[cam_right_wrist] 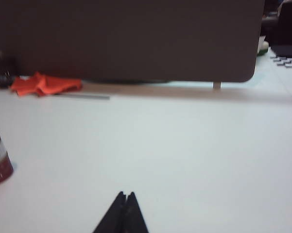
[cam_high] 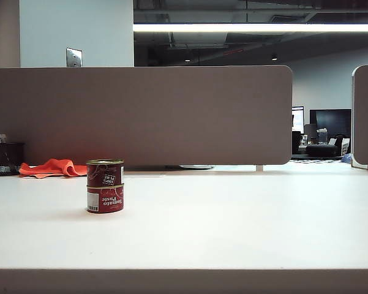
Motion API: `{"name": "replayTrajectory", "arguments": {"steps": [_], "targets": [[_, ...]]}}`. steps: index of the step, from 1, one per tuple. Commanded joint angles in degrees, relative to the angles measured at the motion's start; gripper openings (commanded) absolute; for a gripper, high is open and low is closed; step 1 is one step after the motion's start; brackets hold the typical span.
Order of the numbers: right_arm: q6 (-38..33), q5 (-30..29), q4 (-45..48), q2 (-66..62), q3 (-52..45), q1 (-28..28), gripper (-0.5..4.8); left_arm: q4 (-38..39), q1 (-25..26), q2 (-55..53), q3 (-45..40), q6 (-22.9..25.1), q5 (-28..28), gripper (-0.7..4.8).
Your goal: Stack a can of tomatoes on the right onto the can of tomatoes on the left.
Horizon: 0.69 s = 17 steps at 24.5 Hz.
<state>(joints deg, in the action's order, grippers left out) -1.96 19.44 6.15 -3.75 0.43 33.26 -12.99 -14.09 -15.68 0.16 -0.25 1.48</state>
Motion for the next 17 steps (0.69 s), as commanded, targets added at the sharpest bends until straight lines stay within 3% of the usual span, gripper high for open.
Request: {"name": "replayTrajectory", "arguments": {"steps": [1, 4, 5, 12, 17], "targets": [[0.13, 3.3, 1.53, 2.73, -0.28, -0.7, 0.41, -1.4, 0.22, 2.6, 0.2, -0.28, 1.11, -0.05], [0.5, 13.31, 1.22, 3.82, -0.22, -1.9, 1.22, 2.75, 0.24, 8.63, 0.2, -0.74, 1.11, -0.05], [0.5, 13.97, 1.2, 3.82, -0.2, -2.21, 1.22, 4.66, 0.22, 10.16, 0.2, -0.85, 1.09, -0.05], [0.52, 13.75, 0.96, 3.82, -0.2, -2.78, 1.22, 8.68, 0.42, 15.54, 0.33, -1.62, -1.86, -0.05], [0.66, 8.57, -0.17, 3.82, 0.04, -2.69, 1.16, 9.44, 0.52, 15.54, 0.35, -1.29, -4.46, -0.05]]}}
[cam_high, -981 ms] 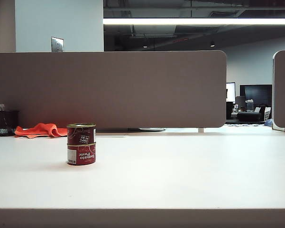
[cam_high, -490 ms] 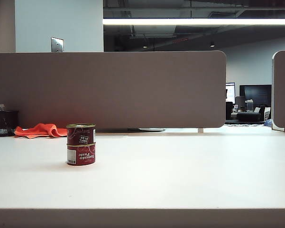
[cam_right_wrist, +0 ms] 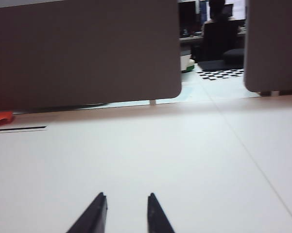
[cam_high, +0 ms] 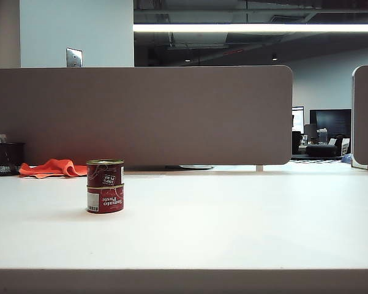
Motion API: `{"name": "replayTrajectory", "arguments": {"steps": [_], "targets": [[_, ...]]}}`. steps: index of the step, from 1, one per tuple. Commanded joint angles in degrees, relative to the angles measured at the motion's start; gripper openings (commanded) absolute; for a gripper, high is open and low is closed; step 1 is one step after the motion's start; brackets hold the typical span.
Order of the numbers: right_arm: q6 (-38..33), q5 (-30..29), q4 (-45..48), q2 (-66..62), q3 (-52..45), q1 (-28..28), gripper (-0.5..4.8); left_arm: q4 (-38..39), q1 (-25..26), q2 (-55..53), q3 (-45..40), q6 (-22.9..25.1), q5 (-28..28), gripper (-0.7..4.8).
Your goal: Stack a can of tomatoes on the right onto the can of tomatoes on the left.
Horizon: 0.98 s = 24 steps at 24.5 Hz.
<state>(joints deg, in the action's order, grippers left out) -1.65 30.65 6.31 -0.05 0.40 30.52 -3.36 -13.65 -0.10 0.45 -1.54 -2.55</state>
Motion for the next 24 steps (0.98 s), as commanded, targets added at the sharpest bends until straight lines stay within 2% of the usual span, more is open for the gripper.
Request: {"name": "replayTrajectory", "arguments": {"steps": [1, 2, 6, 9, 20, 24], "targets": [[1.57, -6.29, -1.36, 0.13, 0.28, 0.02, 0.41, -0.2, 0.07, -0.04, 0.07, -0.02, -0.42, -0.05], [4.63, -9.62, -1.79, 0.13, 0.26, 0.02, -0.06, -0.13, 0.02, -0.04, 0.04, -0.55, 0.61, -0.05], [5.57, -11.32, -1.81, 0.13, 0.26, 0.04, -0.05, -0.07, -0.02, -0.04, 0.02, -0.44, 1.27, -0.05], [3.17, -11.37, -3.23, 0.13, 0.26, 0.07, -0.05, -0.07, 0.0, -0.04, 0.02, -0.44, 1.29, -0.05], [3.17, -11.32, -4.79, 0.13, 0.24, 0.02, -0.05, -0.07, -0.02, -0.04, 0.02, -0.44, 1.27, -0.05], [3.17, -11.74, -4.79, 0.13, 0.24, -4.92, -0.05, -0.07, -0.02, -0.04, 0.02, -0.44, 1.27, -0.05]]}}
